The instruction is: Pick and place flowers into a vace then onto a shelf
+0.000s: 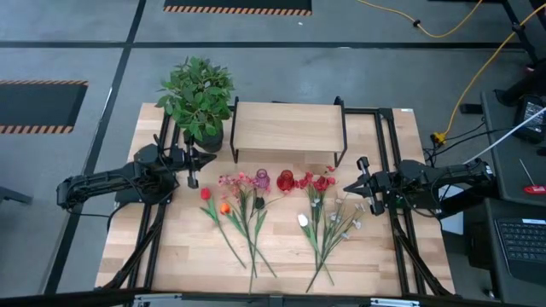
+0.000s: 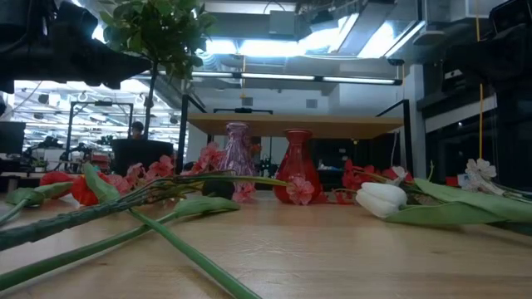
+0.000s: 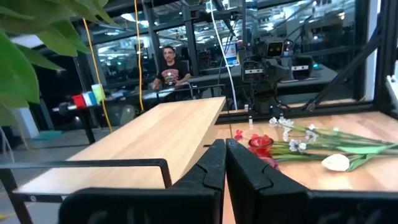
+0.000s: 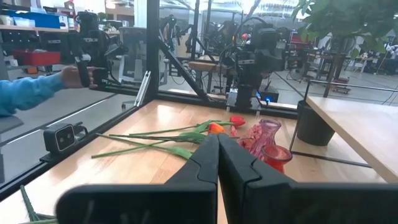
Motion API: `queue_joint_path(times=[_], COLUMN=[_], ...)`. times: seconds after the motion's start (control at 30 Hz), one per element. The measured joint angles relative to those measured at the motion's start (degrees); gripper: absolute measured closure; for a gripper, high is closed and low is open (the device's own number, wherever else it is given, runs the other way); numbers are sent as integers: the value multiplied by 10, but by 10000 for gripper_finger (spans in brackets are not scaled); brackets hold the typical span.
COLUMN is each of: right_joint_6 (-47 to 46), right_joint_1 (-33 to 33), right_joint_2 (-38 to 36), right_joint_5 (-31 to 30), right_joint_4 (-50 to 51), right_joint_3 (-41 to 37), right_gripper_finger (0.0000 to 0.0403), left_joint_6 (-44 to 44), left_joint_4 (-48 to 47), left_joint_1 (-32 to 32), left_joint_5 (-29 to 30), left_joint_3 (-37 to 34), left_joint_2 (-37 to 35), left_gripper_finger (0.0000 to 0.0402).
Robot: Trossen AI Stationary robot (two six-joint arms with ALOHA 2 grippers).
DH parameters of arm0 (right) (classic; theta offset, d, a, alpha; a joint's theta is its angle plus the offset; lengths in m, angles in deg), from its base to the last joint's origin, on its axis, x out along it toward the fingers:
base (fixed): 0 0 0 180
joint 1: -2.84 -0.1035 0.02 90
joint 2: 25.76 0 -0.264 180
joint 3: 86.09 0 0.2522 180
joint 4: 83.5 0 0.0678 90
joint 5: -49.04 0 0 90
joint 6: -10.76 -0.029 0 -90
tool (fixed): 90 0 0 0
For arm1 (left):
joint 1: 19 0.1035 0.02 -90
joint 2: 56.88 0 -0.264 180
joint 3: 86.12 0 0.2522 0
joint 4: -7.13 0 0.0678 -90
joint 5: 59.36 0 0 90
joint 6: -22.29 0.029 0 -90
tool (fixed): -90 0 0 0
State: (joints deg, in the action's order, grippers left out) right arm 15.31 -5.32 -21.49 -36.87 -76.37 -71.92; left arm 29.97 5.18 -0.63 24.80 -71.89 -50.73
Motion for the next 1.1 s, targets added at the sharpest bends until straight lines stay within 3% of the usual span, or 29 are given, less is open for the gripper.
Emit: queue_joint_path(times=[0.27, 0.7, 0.87, 1.1], right_joint_6=[-19, -27, -43, -60], right_joint_1=[0, 0, 0, 0], right_joint_2=[0, 0, 0, 0], right_joint_5=[0, -2, -73, -75], right_joint_4=[1, 5, 16, 4], right_joint_3=[0, 0, 0, 3], right_gripper_finger=[398, 398, 398, 398], left_joint_6=[-4, -104, -95, -99], left_joint_4=[0, 0, 0, 0], left_joint_1=[0, 0, 0, 0], left_joint_5=[3, 2, -7, -53], left_joint_3=[0, 0, 0, 0], left_joint_2=[0, 0, 0, 1], left_gripper_finger=[396, 395, 398, 400])
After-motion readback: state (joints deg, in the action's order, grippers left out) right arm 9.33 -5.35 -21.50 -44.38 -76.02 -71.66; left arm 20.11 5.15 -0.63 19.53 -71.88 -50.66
